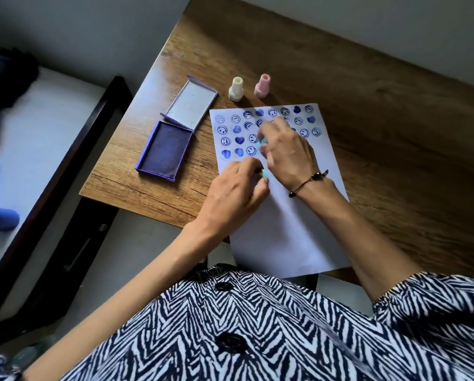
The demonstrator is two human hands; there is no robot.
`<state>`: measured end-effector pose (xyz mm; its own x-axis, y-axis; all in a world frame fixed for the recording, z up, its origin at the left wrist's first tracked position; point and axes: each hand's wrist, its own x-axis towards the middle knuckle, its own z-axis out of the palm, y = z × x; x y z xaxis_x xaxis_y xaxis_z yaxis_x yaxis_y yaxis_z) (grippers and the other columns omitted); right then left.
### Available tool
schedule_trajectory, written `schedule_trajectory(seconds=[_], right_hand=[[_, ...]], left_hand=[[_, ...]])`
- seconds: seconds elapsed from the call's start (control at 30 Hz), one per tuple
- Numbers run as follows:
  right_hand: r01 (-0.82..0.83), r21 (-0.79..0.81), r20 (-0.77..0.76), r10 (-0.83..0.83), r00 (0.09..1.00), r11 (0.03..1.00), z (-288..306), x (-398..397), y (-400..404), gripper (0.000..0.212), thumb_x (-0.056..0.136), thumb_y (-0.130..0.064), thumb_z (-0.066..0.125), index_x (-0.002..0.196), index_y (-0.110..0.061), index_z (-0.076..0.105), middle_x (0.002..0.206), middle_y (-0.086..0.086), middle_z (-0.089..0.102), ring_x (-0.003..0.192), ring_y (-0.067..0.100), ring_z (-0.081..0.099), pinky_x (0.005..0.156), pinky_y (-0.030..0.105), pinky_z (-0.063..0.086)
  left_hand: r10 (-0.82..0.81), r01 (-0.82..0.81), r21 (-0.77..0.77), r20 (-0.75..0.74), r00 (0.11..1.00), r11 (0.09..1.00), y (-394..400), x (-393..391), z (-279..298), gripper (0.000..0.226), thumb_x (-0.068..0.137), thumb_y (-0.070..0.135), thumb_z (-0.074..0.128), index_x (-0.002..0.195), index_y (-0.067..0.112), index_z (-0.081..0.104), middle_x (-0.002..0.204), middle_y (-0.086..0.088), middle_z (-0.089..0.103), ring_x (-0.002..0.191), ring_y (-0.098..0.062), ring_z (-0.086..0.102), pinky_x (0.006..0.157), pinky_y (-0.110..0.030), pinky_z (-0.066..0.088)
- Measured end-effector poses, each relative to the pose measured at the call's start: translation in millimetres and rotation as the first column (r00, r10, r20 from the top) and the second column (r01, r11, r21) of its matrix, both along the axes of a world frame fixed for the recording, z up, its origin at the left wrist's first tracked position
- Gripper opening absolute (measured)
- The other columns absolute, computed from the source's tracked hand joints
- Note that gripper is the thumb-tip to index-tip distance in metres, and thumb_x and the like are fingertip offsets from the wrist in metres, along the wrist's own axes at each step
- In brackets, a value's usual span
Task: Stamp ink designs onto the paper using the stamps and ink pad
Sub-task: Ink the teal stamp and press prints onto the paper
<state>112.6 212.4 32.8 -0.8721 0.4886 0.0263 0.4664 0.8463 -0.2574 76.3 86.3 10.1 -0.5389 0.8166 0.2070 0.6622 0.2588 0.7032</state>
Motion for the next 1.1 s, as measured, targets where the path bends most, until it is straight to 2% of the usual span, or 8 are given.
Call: schedule_trajectory(seconds=[0.2,0.33,0.5,0.73,0.83,0.93,1.0,1.1], right_hand=[[0.271,-0.050,-0.503,-0.259,0.825,0.961,34,40,2,0.016,0.086,-0.005,0.051,0.098,-0.003,0.060,0.102,0.019,0.063,0.091,0.034,0.058,0.073,0.033,0.038],[0.290,-0.148,-0.508,-0.324,0.798,0.946,37,63,-5,0.014,0.086,-0.005,0.053,0.097,-0.001,0.061,0.100,0.019,0.065,0.092,0.031,0.060,0.077,0.032,0.043],[0.259,-0.278,-0.456,-0.364,0.812,0.925,21,70,-20,0.013,0.087,-0.005,0.055,0.097,-0.001,0.061,0.101,0.017,0.066,0.086,0.032,0.061,0.073,0.052,0.053],[0.222,-0.320,-0.454,-0.355,0.817,0.921,12,65,-32,0.011,0.087,-0.007,0.057,0.096,-0.002,0.061,0.099,0.014,0.067,0.082,0.024,0.061,0.070,0.032,0.052],[0.208,-0.337,-0.442,-0.349,0.827,0.918,14,57,-32,0.013,0.087,-0.012,0.060,0.096,-0.003,0.062,0.097,0.014,0.068,0.080,0.018,0.058,0.068,0.021,0.043],[0.067,-0.328,-0.425,-0.211,0.880,0.942,25,32,-43,0.012,0.084,-0.006,0.062,0.095,-0.004,0.064,0.098,0.014,0.068,0.088,0.016,0.058,0.071,0.013,0.042],[-0.092,-0.283,-0.465,-0.052,0.884,0.955,34,0,-58,0.016,0.078,0.003,0.061,0.091,-0.003,0.066,0.096,0.016,0.068,0.091,0.026,0.060,0.079,0.025,0.046],[-0.333,-0.155,-0.435,0.238,0.868,0.930,34,-61,-85,0.023,0.073,0.007,0.054,0.091,-0.003,0.066,0.095,0.017,0.068,0.093,0.034,0.056,0.080,0.035,0.040]], left_hand=[[-0.015,0.015,0.005,-0.038,0.999,1.000,1,3,0,0.023,0.087,0.017,0.051,0.100,-0.003,0.053,0.089,-0.021,0.063,0.090,-0.032,0.056,0.078,-0.033,0.036],[-0.018,0.019,0.026,-0.040,0.999,0.999,0,2,-1,0.024,0.088,0.017,0.050,0.102,-0.002,0.052,0.092,-0.020,0.063,0.092,-0.032,0.056,0.078,-0.032,0.035],[0.010,-0.009,0.049,-0.014,1.000,0.999,0,1,-3,0.024,0.087,0.018,0.050,0.103,0.000,0.051,0.093,-0.021,0.062,0.088,-0.033,0.056,0.074,-0.031,0.033],[0.021,-0.041,0.094,0.211,0.977,0.995,-6,0,3,0.034,0.084,0.025,0.044,0.106,0.001,0.051,0.105,-0.018,0.065,0.097,-0.029,0.063,0.087,-0.043,0.050],[0.094,-0.152,0.162,0.318,0.943,0.975,-19,-2,3,0.028,0.086,0.027,0.046,0.104,0.008,0.053,0.106,-0.014,0.066,0.097,-0.023,0.063,0.090,-0.038,0.051],[0.230,-0.403,0.209,0.557,0.798,0.891,-42,-3,7,0.014,0.086,0.035,0.045,0.092,0.025,0.054,0.100,-0.013,0.067,0.093,-0.022,0.063,0.083,-0.033,0.050],[0.251,-0.614,0.220,0.771,0.586,0.758,-54,-5,12,0.011,0.088,0.026,0.044,0.085,0.023,0.054,0.089,-0.010,0.066,0.084,-0.022,0.063,0.079,-0.031,0.051],[0.236,-0.833,0.139,0.923,0.305,0.535,-69,-15,17,0.017,0.093,0.014,0.038,0.082,0.014,0.052,0.079,-0.008,0.063,0.071,-0.014,0.061,0.069,-0.023,0.049]])
